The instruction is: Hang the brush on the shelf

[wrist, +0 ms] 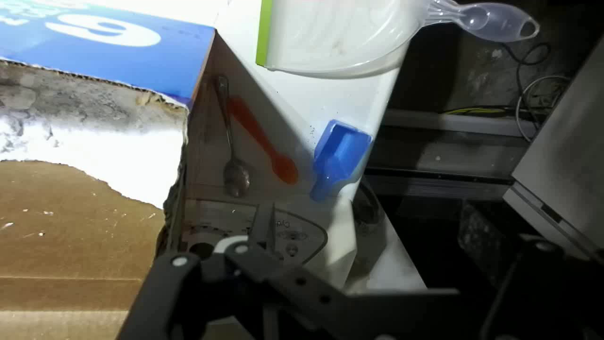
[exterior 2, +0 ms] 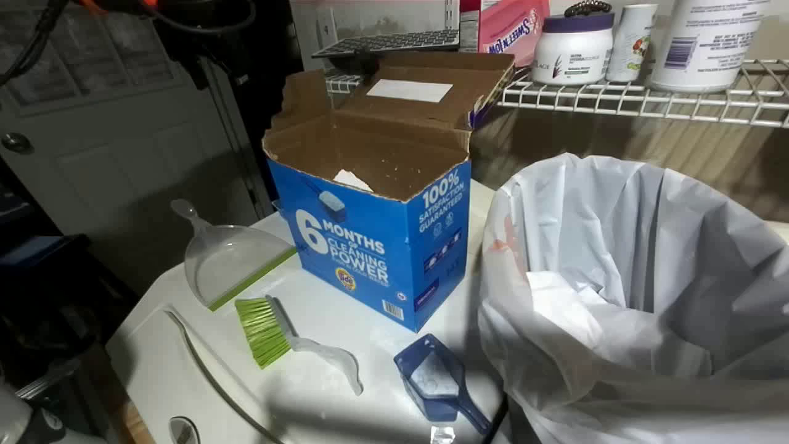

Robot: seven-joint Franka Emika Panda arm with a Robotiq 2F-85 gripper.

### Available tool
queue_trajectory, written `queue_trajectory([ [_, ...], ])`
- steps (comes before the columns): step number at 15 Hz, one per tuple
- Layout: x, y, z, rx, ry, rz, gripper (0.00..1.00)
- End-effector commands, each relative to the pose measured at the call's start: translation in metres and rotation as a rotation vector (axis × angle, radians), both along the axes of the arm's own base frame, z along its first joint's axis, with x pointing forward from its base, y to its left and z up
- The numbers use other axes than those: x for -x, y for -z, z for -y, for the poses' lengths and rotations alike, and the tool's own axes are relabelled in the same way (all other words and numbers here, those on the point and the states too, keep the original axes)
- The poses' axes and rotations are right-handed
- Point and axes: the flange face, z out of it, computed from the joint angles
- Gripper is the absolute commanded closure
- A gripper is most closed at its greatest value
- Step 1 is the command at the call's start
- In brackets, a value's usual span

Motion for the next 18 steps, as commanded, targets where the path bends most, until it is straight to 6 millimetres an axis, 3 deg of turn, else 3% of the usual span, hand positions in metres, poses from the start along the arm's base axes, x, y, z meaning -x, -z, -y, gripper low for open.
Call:
queue_trajectory([
  [1,0.000,-0.001,0.000,0.000,0.000,-0.001,0.00],
  [9,0.005,0.005,0.002,-0.019,0.046,-0.045,0.00],
  [18,0.054,0.030,0.019,0.250,0.430,-0.125,0.00],
])
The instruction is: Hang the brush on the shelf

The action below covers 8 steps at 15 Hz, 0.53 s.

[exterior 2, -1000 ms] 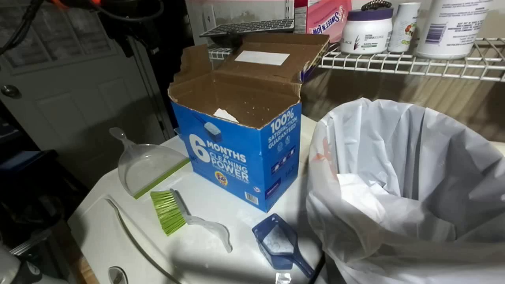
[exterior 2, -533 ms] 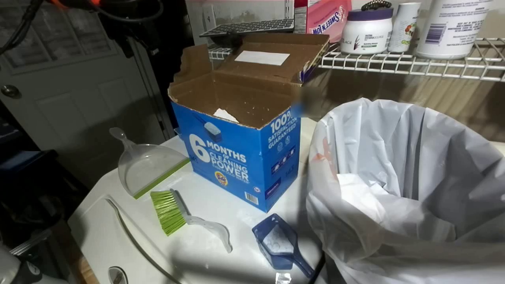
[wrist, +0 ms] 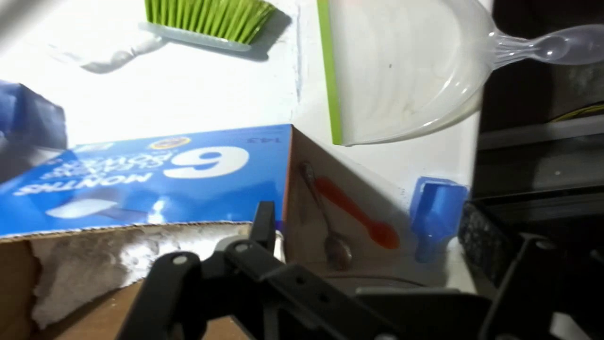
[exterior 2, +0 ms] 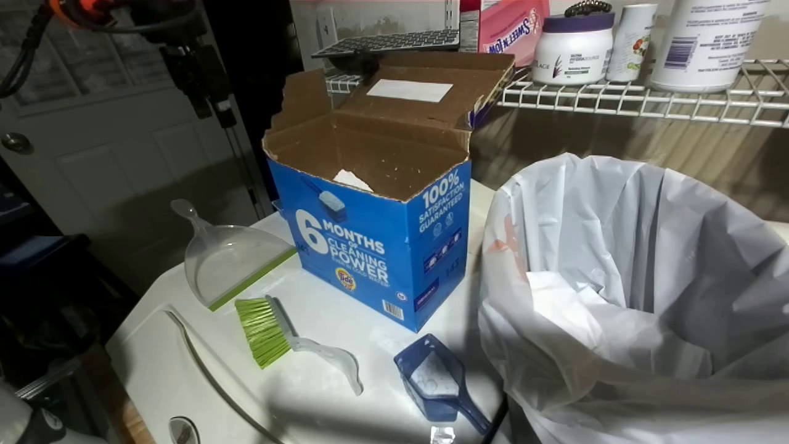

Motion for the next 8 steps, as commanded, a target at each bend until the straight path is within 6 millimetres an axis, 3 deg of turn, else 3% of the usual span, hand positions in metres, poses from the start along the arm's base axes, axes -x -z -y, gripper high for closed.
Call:
queue_trajectory([
  [1,0.033,0.009,0.013,0.126,0.156,0.009,0.00],
  [5,0.064,0.043,0.042,0.194,0.351,-0.033,0.00],
  [8,0.087,0.093,0.070,0.173,0.491,-0.149,0.00],
])
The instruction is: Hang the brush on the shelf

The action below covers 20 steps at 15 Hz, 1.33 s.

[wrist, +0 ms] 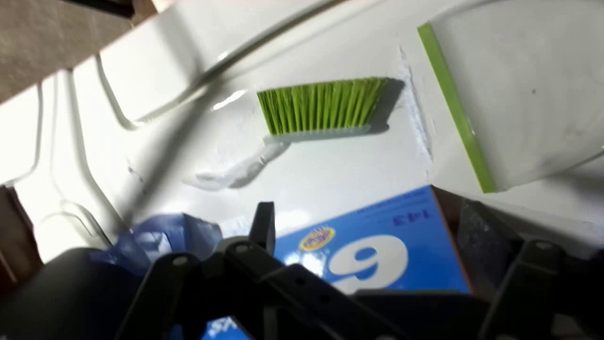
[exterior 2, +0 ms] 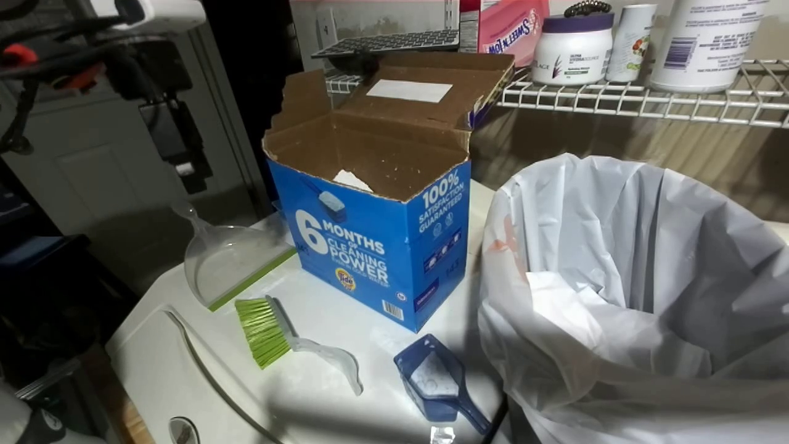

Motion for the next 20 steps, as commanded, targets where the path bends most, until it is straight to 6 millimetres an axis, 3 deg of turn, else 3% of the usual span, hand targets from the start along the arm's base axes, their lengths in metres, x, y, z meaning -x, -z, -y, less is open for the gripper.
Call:
queue_trajectory([
  [1,0.008,0.014,0.008,-0.003,0.047,-0.031,0.00],
  [2,0.013,0.025,0.013,-0.007,0.061,-0.050,0.00],
  [8,0.010,0.018,0.010,-0.004,0.051,-0.034,0.00],
  [19,0.027,0.099,0.063,-0.089,0.393,0.164,0.00],
  [20,0.013,0.093,0.074,-0.094,0.430,0.178,0.00],
])
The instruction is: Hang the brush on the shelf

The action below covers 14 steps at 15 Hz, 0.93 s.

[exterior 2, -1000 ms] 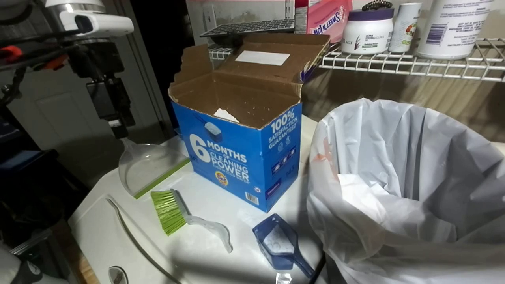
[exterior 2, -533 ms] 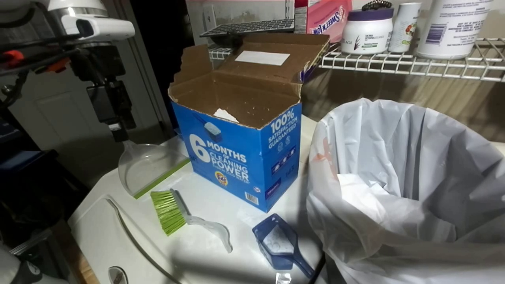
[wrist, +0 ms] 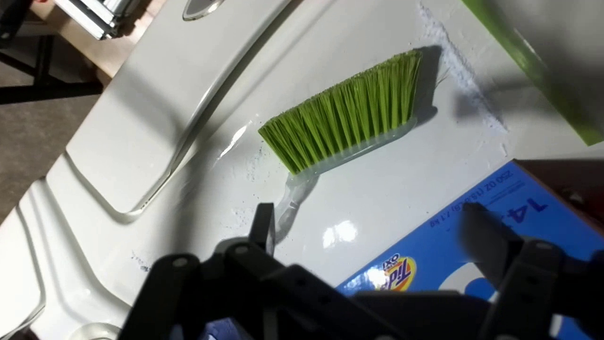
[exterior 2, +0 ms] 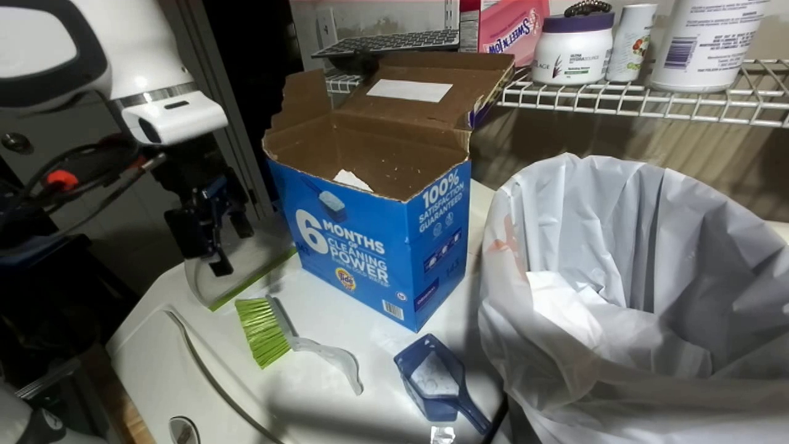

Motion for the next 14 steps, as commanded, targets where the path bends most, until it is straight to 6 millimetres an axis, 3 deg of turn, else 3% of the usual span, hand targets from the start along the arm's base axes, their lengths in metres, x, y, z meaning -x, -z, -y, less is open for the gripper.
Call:
queue_trajectory([
  [1,-0.005,0.008,0.021,-0.029,0.125,0.071,0.00],
  [10,-0.004,0.039,0.061,-0.063,0.275,0.045,0.00],
  [14,-0.003,0.060,0.079,-0.111,0.262,0.029,0.00],
])
